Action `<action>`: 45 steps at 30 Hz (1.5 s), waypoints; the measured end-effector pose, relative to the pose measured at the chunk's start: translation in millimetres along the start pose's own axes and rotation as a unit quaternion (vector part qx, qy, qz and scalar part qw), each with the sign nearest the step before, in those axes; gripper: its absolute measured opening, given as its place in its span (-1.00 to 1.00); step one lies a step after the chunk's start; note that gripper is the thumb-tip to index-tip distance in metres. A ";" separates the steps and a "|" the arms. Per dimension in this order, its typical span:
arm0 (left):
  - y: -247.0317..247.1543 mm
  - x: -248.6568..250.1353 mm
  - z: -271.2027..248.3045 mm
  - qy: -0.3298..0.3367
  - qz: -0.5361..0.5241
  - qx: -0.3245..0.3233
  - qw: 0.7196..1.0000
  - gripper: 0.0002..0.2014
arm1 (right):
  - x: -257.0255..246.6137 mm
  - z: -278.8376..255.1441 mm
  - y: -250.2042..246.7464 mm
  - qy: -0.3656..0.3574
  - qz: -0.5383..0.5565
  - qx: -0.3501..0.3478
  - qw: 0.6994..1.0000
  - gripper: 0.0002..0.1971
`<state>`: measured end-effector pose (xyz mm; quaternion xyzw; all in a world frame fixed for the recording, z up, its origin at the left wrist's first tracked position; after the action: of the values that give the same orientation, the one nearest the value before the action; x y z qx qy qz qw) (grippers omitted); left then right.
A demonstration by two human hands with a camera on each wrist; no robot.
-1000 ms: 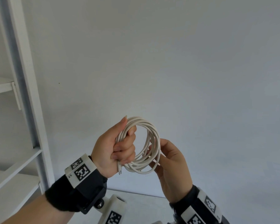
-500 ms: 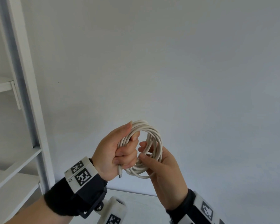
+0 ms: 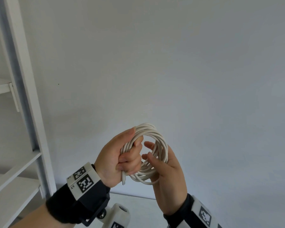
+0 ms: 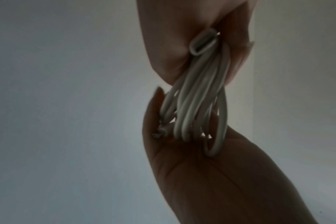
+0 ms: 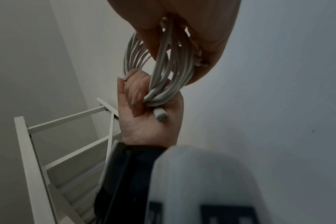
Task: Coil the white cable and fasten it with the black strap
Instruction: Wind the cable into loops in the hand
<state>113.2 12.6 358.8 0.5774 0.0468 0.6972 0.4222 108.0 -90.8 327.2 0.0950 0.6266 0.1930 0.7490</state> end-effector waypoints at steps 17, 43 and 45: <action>-22.7 -7.4 -2.6 0.047 0.074 0.132 0.987 -0.48 | 3.5 5.6 -5.6 -0.016 0.012 0.008 1.000 -0.80; -49.9 -8.0 -15.8 0.066 0.631 0.172 0.753 -0.50 | 43.0 3.1 -17.9 -0.003 -0.081 0.104 0.991 -0.69; -49.6 -5.8 -16.6 0.069 0.652 0.149 0.741 -0.50 | 44.1 1.5 -17.6 -0.009 -0.101 0.098 0.990 -0.68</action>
<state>125.5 47.5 321.5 0.4731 -0.2087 0.8242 -0.2310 118.7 -88.7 281.0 0.1062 0.6418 0.0533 0.7576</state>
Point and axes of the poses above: each hand's wrist, its own z-axis towards the middle knuckle, its own y-axis out of the palm, x = y × z, the point moved 6 cm from there along z, towards the middle knuckle, and after that the axes turned 3 degrees about x, right-handed, at the moved point
